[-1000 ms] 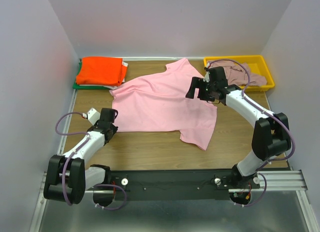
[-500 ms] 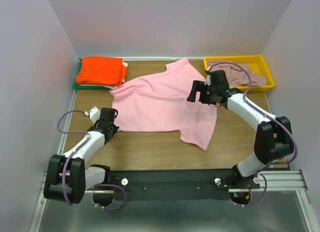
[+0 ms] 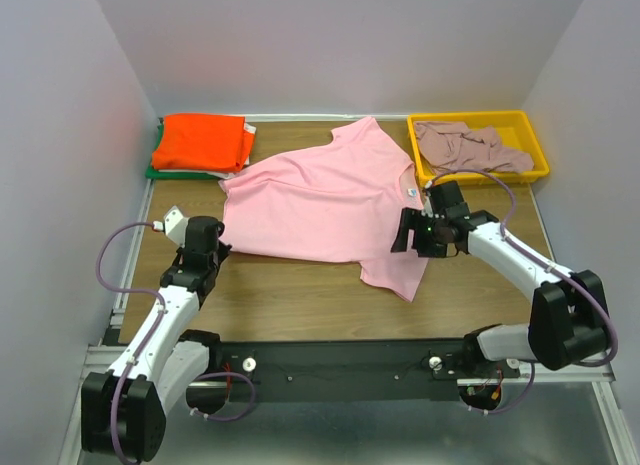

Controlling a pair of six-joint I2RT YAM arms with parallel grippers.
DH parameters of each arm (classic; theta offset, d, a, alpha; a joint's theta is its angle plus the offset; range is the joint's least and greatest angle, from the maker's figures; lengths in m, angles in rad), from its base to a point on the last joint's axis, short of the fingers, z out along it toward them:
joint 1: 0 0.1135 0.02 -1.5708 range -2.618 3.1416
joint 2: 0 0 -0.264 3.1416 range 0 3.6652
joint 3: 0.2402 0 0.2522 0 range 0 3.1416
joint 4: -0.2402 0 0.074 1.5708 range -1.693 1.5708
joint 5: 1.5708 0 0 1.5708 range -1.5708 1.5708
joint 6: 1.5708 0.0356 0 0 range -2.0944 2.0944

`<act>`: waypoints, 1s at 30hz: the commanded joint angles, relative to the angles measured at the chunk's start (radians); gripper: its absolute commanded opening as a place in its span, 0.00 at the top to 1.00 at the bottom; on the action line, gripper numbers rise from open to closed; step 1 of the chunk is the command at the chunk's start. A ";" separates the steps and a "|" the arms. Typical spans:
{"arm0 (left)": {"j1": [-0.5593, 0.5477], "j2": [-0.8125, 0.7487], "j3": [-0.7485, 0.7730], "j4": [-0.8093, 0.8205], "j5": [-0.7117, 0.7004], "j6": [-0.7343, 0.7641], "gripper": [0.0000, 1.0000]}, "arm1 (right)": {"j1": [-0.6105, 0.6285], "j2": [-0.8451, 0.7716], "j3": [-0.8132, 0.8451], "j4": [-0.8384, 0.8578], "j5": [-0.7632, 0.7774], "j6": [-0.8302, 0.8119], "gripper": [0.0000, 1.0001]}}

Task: Fold and stack the t-shirts
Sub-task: Fold the tshirt

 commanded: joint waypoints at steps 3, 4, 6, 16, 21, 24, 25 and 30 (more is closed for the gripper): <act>0.006 0.006 -0.001 0.018 -0.013 0.038 1.00 | 0.029 -0.075 -0.058 -0.200 0.040 0.093 0.20; 0.006 0.010 -0.004 0.032 -0.008 0.041 1.00 | 0.037 -0.084 -0.060 -0.223 0.044 0.118 0.21; 0.006 0.020 -0.004 0.041 -0.008 0.054 1.00 | 0.064 -0.108 -0.072 -0.246 0.063 0.144 0.23; 0.006 0.006 0.002 0.060 0.011 0.074 1.00 | 0.173 -0.136 -0.182 -0.297 0.118 0.290 0.31; 0.006 0.003 -0.001 0.061 0.014 0.074 1.00 | 0.175 -0.139 -0.202 -0.296 0.163 0.304 0.33; 0.006 0.003 0.001 0.063 0.017 0.074 1.00 | 0.175 -0.139 -0.204 -0.283 0.166 0.311 0.34; 0.006 0.004 0.001 0.064 0.017 0.075 1.00 | 0.175 -0.135 -0.204 -0.278 0.166 0.313 0.35; 0.006 0.007 0.002 0.064 0.018 0.077 1.00 | 0.175 -0.119 -0.213 -0.237 0.198 0.322 0.43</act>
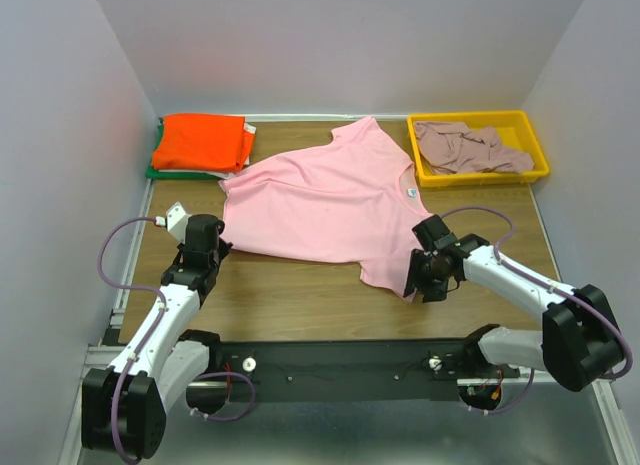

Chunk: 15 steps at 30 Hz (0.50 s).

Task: Fold and stack the t-shirts
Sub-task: Fold the tshirt

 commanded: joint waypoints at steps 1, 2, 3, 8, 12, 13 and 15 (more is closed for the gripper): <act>0.006 -0.009 0.004 0.015 0.010 0.014 1.00 | 0.005 0.012 -0.023 0.041 0.052 0.024 0.46; 0.006 -0.006 0.004 0.015 0.010 0.014 1.00 | 0.007 0.022 -0.024 0.046 0.046 0.023 0.47; 0.006 -0.006 0.002 0.015 0.009 0.015 1.00 | 0.007 0.029 -0.030 0.052 0.045 0.022 0.49; 0.006 -0.006 0.004 0.018 0.012 0.015 1.00 | 0.007 0.036 -0.038 0.072 0.043 0.021 0.51; 0.006 -0.001 0.002 0.018 0.013 0.017 1.00 | 0.007 0.046 -0.046 0.087 0.041 0.021 0.55; 0.006 0.002 0.004 0.018 0.012 0.018 1.00 | 0.007 0.048 -0.049 0.091 0.040 0.021 0.58; 0.006 0.003 0.004 0.016 0.013 0.018 1.00 | 0.007 0.055 -0.053 0.098 0.035 0.019 0.60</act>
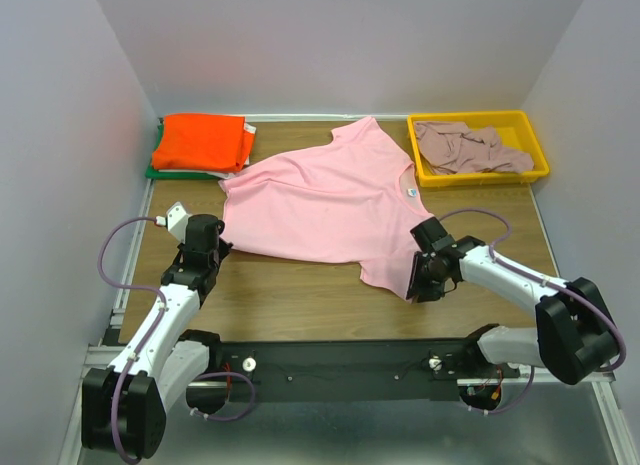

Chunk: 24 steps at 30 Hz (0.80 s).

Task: Fold and stack the t-shirts
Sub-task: Fold the tshirt

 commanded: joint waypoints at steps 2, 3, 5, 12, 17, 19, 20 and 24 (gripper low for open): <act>0.006 0.004 0.005 0.015 0.004 0.014 1.00 | 0.009 0.023 -0.023 0.039 0.020 0.009 0.66; 0.006 0.004 0.004 0.013 0.004 0.016 1.00 | 0.009 0.026 -0.028 0.042 0.020 0.008 0.68; 0.006 0.004 0.004 0.012 0.004 0.013 1.00 | 0.009 0.027 -0.026 0.046 0.020 0.008 0.77; 0.006 -0.025 0.008 -0.030 0.004 -0.015 1.00 | 0.010 -0.009 0.021 -0.022 -0.006 0.016 1.00; 0.006 -0.081 -0.019 -0.045 0.021 -0.058 1.00 | 0.015 -0.050 0.064 -0.128 0.043 0.026 1.00; 0.006 -0.098 -0.019 -0.065 0.027 -0.071 1.00 | 0.018 -0.072 0.074 -0.160 0.056 0.032 1.00; 0.006 -0.104 -0.016 -0.071 0.027 -0.074 1.00 | 0.018 -0.076 0.074 -0.171 0.059 0.033 1.00; 0.006 -0.127 -0.005 -0.102 0.044 -0.085 1.00 | 0.022 -0.110 0.078 -0.214 0.073 0.040 1.00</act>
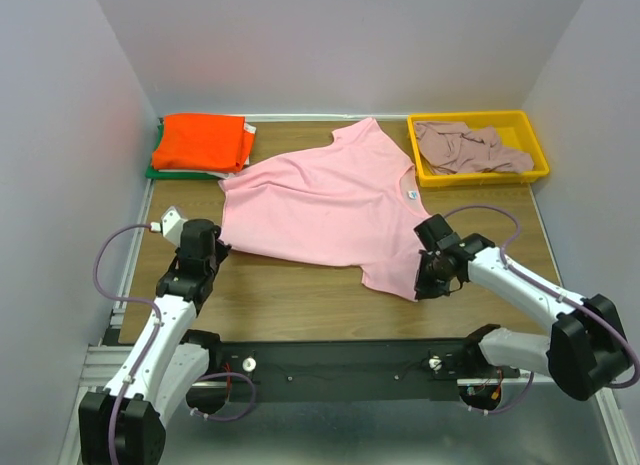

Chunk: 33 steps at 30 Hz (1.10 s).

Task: Fold and stack the t-shirts
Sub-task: Fold the tshirt

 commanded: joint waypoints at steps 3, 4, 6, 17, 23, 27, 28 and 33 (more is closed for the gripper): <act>0.003 -0.052 0.000 -0.065 0.047 -0.045 1.00 | 0.012 -0.081 0.023 -0.114 0.056 0.028 1.00; 0.003 -0.067 -0.002 -0.074 0.051 -0.053 1.00 | 0.014 -0.090 0.020 -0.119 0.056 0.030 1.00; -0.003 -0.083 -0.002 -0.088 0.062 -0.070 1.00 | 0.014 -0.115 0.016 -0.130 0.056 0.034 1.00; -0.054 -0.207 0.055 -0.222 0.096 -0.145 1.00 | 0.014 -0.232 0.038 -0.177 0.080 0.028 1.00; -0.055 -0.262 -0.044 -0.038 0.212 -0.096 1.00 | 0.012 -0.200 0.121 -0.078 0.149 0.002 1.00; -0.054 -0.216 -0.111 0.098 0.263 -0.101 1.00 | 0.012 -0.103 0.185 0.014 0.203 -0.047 1.00; -0.054 -0.203 -0.118 0.118 0.268 -0.097 1.00 | 0.012 -0.078 0.205 0.031 0.217 -0.056 1.00; -0.051 -0.089 -0.106 0.232 0.271 -0.056 1.00 | 0.009 0.104 0.341 0.132 0.241 -0.132 1.00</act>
